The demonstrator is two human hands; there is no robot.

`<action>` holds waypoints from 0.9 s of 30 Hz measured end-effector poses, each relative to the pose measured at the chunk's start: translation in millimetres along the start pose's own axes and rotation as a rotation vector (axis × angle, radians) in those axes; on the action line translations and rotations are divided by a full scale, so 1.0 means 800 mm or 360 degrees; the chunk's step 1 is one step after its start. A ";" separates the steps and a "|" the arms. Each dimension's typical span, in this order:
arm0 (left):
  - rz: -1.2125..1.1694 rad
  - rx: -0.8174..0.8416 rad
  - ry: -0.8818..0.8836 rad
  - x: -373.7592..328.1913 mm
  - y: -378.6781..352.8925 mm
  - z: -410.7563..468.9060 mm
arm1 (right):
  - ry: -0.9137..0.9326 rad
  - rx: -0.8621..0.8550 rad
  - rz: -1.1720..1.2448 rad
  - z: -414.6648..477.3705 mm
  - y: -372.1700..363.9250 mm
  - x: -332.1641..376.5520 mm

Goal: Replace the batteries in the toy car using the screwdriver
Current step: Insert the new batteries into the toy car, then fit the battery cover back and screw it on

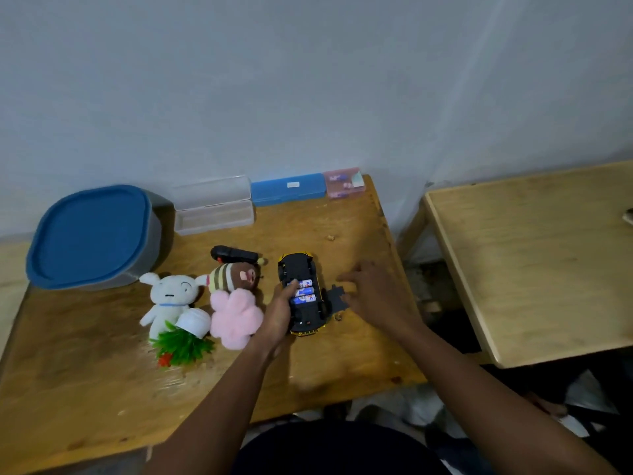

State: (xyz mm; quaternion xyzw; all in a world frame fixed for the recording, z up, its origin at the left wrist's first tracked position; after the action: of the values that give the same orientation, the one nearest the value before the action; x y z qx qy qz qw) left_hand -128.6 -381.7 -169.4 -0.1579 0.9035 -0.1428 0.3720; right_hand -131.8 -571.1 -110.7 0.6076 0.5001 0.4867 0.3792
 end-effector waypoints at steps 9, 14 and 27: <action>-0.0120 0.0045 0.0061 0.015 0.009 -0.005 | 0.0052 0.0108 -0.0175 0.003 -0.044 0.018; -0.0170 0.0092 0.0048 0.017 0.007 -0.013 | 0.0028 0.0022 0.0064 0.000 -0.038 0.019; -0.0201 0.0304 0.0109 -0.001 -0.010 -0.034 | 0.0108 -0.0032 0.1048 0.011 0.063 0.018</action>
State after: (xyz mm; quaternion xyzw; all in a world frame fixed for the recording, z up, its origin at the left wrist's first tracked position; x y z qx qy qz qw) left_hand -146.3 -384.8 -147.8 -0.1733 0.8862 -0.2568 0.3446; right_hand -110.8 -567.5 -61.6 0.7163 0.2843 0.6081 0.1905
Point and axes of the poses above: each hand's wrist, its own z-axis towards the middle knuckle, its own y-axis out of the back of the hand, x = y × z, the point moved 7 cm from there along z, towards the middle knuckle, and after that the axes turned 15 degrees about -z, right-handed, at the moved point
